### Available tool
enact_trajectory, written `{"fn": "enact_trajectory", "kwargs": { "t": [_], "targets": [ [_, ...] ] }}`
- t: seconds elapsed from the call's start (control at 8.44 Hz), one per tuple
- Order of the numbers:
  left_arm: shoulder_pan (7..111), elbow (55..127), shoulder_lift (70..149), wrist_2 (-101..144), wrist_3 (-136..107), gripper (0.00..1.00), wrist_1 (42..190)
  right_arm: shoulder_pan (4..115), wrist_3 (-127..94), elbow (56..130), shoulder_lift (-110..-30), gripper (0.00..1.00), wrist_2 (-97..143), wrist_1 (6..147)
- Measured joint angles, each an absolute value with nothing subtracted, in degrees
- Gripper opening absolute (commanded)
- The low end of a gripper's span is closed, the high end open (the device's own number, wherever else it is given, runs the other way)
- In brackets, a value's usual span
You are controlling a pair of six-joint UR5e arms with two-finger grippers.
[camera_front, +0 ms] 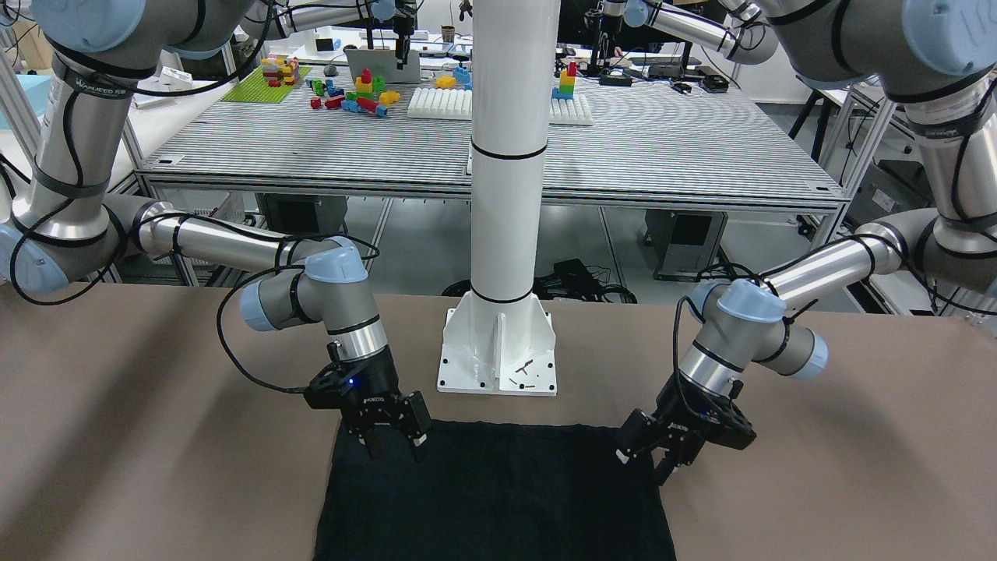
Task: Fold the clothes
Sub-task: 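Move both grippers to the hem corners nearest the robot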
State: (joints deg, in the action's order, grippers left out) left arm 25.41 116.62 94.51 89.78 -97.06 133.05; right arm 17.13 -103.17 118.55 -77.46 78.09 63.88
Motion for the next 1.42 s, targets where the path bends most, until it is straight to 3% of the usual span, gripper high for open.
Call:
{"fn": "enact_trajectory", "kwargs": {
  "t": [0.24,0.59,1.19,1.3,1.42],
  "targets": [
    [15.0,120.5,90.0,81.5,-102.9,0.95,133.4,9.4,-108.6,122.5,-84.6,0.94,70.6,59.2],
    [5.3,120.1,82.7,73.5,-106.7,0.95,138.9,0.9,-112.4,123.5,-94.5,0.94,61.7,50.4],
    [2.9,114.5,81.3,71.5,-108.0,0.94,140.7,-0.8,-113.4,123.2,-97.4,0.94,59.7,46.4],
    [2.9,114.2,81.4,71.5,-107.9,0.89,140.7,-0.8,-113.4,123.2,-97.5,0.94,59.7,46.4],
    [2.8,114.1,81.4,71.5,-107.9,0.64,140.7,-0.8,-113.4,123.2,-97.5,0.94,59.7,46.3]
  ]
}}
